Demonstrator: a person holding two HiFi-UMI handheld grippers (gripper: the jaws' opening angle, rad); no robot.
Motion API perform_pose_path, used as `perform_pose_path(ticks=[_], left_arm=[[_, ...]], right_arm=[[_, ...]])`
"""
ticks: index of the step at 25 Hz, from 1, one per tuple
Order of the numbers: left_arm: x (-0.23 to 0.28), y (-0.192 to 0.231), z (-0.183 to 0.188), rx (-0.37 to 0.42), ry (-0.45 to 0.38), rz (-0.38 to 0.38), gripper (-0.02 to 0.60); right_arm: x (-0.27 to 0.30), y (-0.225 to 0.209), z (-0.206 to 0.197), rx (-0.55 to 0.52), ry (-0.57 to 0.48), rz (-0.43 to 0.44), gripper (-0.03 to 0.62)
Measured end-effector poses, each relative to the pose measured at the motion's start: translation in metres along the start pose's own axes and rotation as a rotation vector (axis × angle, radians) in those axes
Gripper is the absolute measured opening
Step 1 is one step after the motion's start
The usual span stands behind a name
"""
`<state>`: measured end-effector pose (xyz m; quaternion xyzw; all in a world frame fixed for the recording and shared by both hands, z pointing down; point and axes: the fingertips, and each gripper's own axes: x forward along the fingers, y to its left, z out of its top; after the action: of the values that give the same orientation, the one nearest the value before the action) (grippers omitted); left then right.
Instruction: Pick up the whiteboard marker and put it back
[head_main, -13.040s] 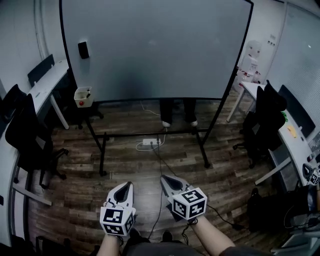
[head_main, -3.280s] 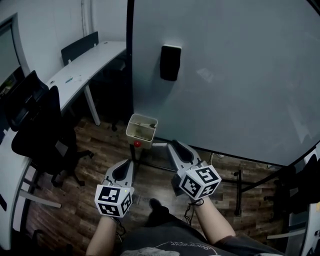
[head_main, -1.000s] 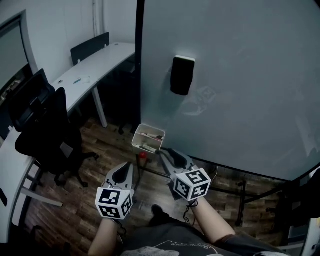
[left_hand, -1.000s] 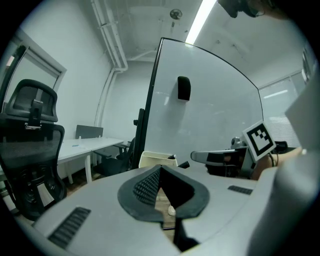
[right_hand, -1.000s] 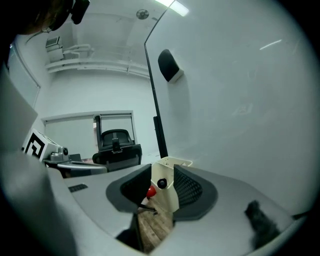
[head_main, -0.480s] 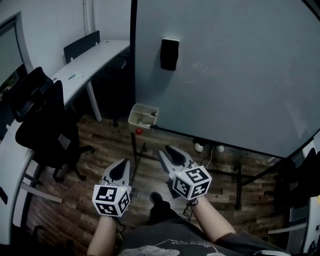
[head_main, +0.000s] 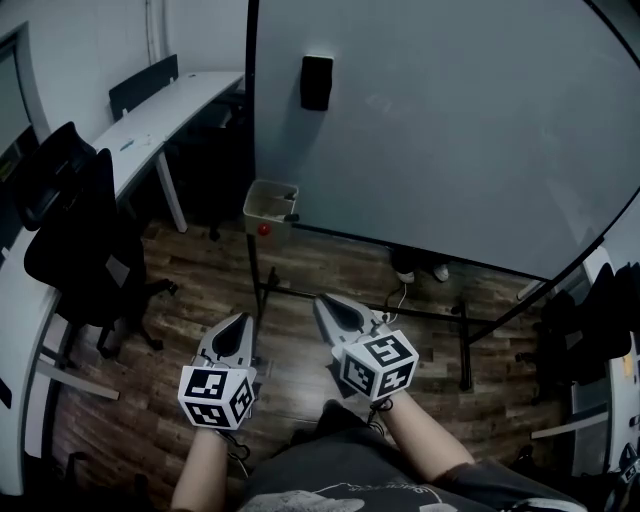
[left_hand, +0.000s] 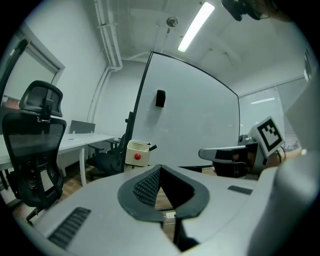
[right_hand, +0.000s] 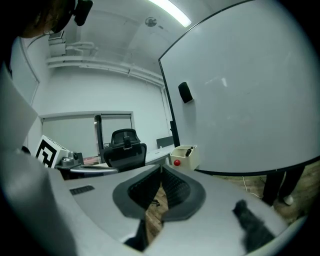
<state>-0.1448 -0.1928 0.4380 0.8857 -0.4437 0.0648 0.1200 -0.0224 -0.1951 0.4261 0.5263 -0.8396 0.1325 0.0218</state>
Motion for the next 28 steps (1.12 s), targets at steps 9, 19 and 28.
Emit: perform_pose_path(ticks=[9, 19, 28], left_arm=[[-0.010, -0.025, 0.004, 0.016, -0.015, -0.022, 0.014], [-0.013, -0.084, 0.004, 0.018, -0.029, -0.006, 0.014], [-0.039, -0.159, -0.014, 0.032, -0.023, 0.022, 0.014]], right_arm=[[-0.022, 0.011, -0.004, -0.043, 0.023, 0.016, 0.022], [-0.082, -0.012, -0.001, -0.043, 0.027, 0.042, 0.021], [-0.166, -0.022, -0.021, -0.039, 0.037, 0.080, 0.021]])
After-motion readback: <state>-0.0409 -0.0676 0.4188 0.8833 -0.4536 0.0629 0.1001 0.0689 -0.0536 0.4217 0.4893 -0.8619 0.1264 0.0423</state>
